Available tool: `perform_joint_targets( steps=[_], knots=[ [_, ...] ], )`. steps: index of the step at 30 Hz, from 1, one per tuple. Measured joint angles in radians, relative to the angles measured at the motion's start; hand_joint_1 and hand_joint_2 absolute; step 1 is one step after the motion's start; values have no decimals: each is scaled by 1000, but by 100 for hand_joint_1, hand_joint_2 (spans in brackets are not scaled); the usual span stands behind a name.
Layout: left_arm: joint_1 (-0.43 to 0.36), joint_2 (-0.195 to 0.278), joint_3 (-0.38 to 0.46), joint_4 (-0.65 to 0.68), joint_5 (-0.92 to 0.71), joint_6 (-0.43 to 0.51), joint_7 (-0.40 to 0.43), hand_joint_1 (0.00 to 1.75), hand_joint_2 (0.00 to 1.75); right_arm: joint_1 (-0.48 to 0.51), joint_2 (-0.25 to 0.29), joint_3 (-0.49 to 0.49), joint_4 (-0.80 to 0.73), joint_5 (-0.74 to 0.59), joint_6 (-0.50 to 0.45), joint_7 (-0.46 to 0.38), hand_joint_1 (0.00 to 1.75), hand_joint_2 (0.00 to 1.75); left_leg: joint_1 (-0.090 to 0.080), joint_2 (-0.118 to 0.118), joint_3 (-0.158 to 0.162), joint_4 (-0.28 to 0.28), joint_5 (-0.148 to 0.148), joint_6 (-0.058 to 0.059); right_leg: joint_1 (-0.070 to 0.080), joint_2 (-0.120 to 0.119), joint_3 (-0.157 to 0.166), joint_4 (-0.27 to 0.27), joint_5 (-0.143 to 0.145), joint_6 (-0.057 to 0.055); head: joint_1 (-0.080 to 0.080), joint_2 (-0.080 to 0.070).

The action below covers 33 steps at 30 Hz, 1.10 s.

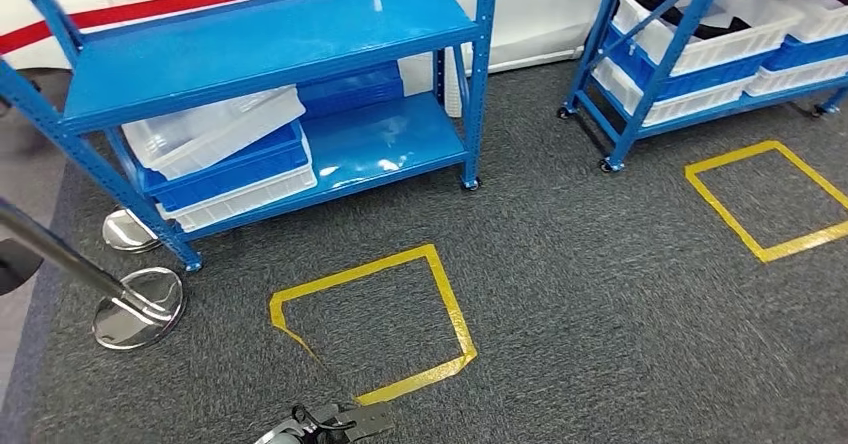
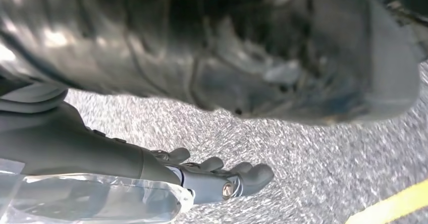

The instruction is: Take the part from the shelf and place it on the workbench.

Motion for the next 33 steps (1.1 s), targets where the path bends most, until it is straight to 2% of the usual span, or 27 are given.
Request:
perform_joint_targets(
  steps=[1,2,3,5,7,8,9,10,11,12,14,15,16,17,18,19,21,22,25,27,28,30,31,33],
  knots=[
    [1,0,0,0,0,0,0,0,0,3,-1,0,0,0,0,0,0,0,0,3,-12,29,-6,1,3,-17,0,0,-1,-1,0,0],
    [2,0,0,0,0,-1,0,0,0,4,-1,0,1,0,1,0,0,0,-1,5,-7,23,5,4,5,-32,0,0,-2,-2,0,0],
    [3,0,0,1,0,-1,0,0,0,4,-2,0,1,1,1,1,0,0,-2,11,18,-18,30,9,8,-46,1,0,-4,-3,0,0],
    [1,0,0,1,-1,-2,0,0,0,1,-2,0,1,1,-1,2,0,0,-13,54,91,-148,79,26,14,-71,5,1,-7,0,0,0],
    [-4,0,0,1,-3,-4,0,0,0,-2,-2,0,1,2,-4,6,0,0,-27,89,130,-221,92,39,19,-92,9,0,-12,7,1,0],
    [-6,0,-1,1,-4,-5,0,0,0,-3,-2,0,1,2,-7,8,0,0,-31,88,132,-228,89,42,20,-102,11,-1,-13,12,1,0],
    [-6,0,-1,1,-6,-5,0,0,0,-4,-1,0,1,2,-10,11,0,0,-30,75,133,-231,91,45,21,-112,15,-2,-15,16,1,0],
    [-5,0,-1,1,-7,-5,0,0,0,-5,-1,0,0,0,-15,13,0,0,-27,65,136,-237,94,49,20,-109,17,-1,-18,23,1,0],
    [-3,0,-1,1,-8,-5,0,0,0,-6,-1,0,0,-2,-21,15,0,0,-23,57,140,-243,97,52,18,-89,14,9,-27,29,2,0],
    [-3,0,-1,1,-9,-5,0,0,0,-8,0,0,0,-5,-28,15,0,0,-19,50,143,-249,101,56,17,-60,1,39,-48,35,3,0],
    [-3,-2,-1,1,-11,-5,0,0,0,-6,-1,0,0,-12,-38,15,0,0,-16,37,144,-252,103,62,13,0,-54,149,-104,41,6,0],
    [-3,-3,-1,1,-11,-5,0,0,0,-3,-2,0,0,-15,-40,14,0,0,-16,30,144,-251,103,64,11,11,-87,211,-127,43,7,0],
    [-2,-3,-1,1,-11,-5,0,0,0,1,-2,-1,0,-18,-41,14,0,0,-15,22,144,-251,103,64,9,15,-110,250,-133,45,7,0],
    [-2,-4,-1,1,-12,-5,0,0,0,5,-2,-1,1,-19,-42,14,0,0,-15,14,144,-250,102,63,6,16,-119,258,-120,47,7,0],
    [-1,-4,-1,1,-12,-5,-1,0,0,7,-3,-1,1,-20,-42,14,0,0,-14,7,144,-247,101,62,2,16,-110,227,-88,50,7,0],
    [-1,-4,-1,1,-13,-5,-1,0,0,8,-3,-1,1,-20,-43,13,0,0,-12,0,144,-243,98,58,-2,17,-86,168,-47,52,7,0],
    [-2,-5,-3,1,-14,-3,-1,0,0,5,-4,-1,1,-21,-43,12,0,0,-11,-9,140,-230,91,47,-7,23,-39,57,0,51,8,0],
    [-2,-5,-4,1,-14,-2,-1,0,0,4,-4,-1,1,-22,-42,11,0,0,-12,-11,137,-224,88,41,-7,27,-27,29,6,48,8,0],
    [-2,-4,-7,2,-16,2,-2,0,0,5,-4,-1,1,-22,-41,8,0,0,-13,-13,131,-222,87,27,-3,29,-23,18,4,28,8,0],
    [-3,-4,-8,2,-17,3,-2,0,0,5,-4,-1,2,-22,-41,7,0,0,-11,-7,118,-192,66,17,-4,27,-21,14,7,16,5,0],
    [-3,-4,-8,2,-17,4,-2,0,0,4,-4,-1,2,-22,-41,6,0,0,-10,-3,97,-150,43,12,-5,26,-20,13,7,11,3,0],
    [-4,-4,-9,2,-17,4,-2,0,0,4,-4,-1,2,-22,-41,5,0,0,-8,2,33,-22,-10,5,-2,23,-19,13,6,5,-1,0],
    [-3,-4,-9,2,-17,4,-2,0,0,4,-4,-1,2,-22,-40,4,0,0,-8,3,5,29,-23,5,-1,22,-19,13,4,3,-1,0],
    [0,-4,-10,2,-17,4,-2,0,0,6,-4,-1,2,-22,-40,4,0,0,-8,3,-15,58,-15,7,1,20,-18,13,2,2,-1,0]
  ],
)
